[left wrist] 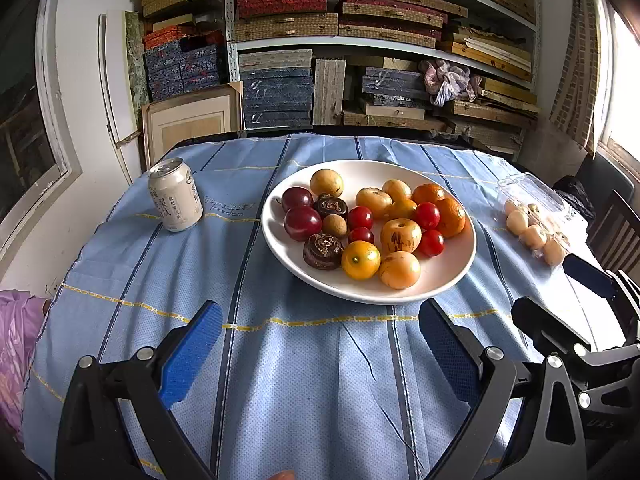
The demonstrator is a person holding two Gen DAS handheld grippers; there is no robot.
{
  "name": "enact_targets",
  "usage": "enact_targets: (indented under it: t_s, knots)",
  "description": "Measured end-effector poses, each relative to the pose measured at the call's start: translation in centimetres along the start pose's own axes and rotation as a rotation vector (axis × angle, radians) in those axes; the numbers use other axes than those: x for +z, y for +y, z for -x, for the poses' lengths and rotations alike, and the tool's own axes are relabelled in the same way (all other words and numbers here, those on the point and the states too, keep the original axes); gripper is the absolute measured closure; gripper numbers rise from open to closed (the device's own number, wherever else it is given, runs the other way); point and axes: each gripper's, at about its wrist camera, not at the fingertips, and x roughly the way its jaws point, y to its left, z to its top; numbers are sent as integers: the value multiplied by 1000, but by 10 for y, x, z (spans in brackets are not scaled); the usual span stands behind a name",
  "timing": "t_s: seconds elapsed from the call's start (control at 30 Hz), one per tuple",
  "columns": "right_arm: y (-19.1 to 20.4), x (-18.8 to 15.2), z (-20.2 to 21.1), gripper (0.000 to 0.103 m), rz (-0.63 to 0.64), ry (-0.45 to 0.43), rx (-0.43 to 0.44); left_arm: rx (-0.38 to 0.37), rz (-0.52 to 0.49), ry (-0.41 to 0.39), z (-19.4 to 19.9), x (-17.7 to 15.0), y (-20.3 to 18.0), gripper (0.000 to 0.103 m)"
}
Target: Organize fruits
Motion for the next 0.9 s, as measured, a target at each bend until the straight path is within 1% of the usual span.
enact_targets:
  t_s: [0.9]
  knots:
    - [1, 0, 0, 4, 2, 1, 0, -5, 1, 3, 0, -1, 0, 4]
